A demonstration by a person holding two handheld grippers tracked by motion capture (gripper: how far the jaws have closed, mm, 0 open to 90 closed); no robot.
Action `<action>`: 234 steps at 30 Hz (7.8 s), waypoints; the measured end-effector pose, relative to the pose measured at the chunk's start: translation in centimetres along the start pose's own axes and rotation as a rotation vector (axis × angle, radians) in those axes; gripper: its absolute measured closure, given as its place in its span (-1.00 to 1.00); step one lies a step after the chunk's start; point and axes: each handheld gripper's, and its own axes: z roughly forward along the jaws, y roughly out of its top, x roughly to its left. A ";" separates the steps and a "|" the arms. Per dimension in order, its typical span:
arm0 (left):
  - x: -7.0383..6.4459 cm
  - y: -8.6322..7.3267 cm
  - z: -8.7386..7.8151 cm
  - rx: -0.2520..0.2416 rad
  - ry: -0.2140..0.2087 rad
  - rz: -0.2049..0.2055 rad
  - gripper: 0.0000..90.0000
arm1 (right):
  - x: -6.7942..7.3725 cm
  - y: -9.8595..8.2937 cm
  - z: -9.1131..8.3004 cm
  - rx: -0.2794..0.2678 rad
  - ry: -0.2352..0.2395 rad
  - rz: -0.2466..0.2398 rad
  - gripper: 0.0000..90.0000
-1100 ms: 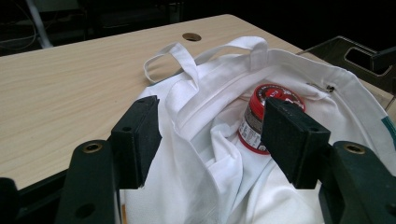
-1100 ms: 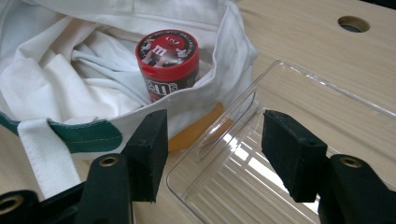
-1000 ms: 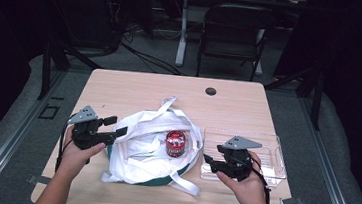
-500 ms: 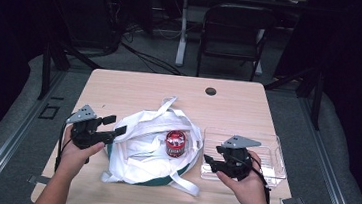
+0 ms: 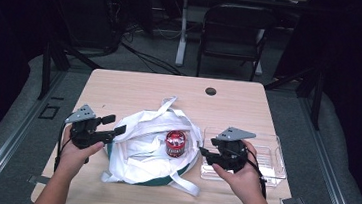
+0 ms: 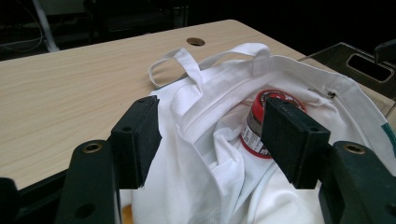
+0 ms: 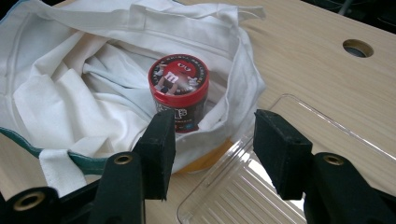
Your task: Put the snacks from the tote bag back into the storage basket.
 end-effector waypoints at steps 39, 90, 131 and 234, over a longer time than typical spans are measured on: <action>0.1 0.0 0.0 -0.004 0.002 -0.007 -0.17 | 0.5 4.0 0.7 0.078 0.035 -0.047 0.09; 0.2 0.0 -0.1 -0.001 0.002 -0.008 -0.17 | 2.1 10.0 6.7 0.399 0.116 -0.127 -0.11; 0.4 0.0 0.0 0.005 0.002 -0.007 -0.17 | 2.7 9.7 13.9 0.614 0.105 -0.125 -0.33; 0.5 0.0 0.1 -0.002 0.000 -0.014 -0.17 | 4.1 9.9 14.9 0.667 0.049 -0.119 -0.44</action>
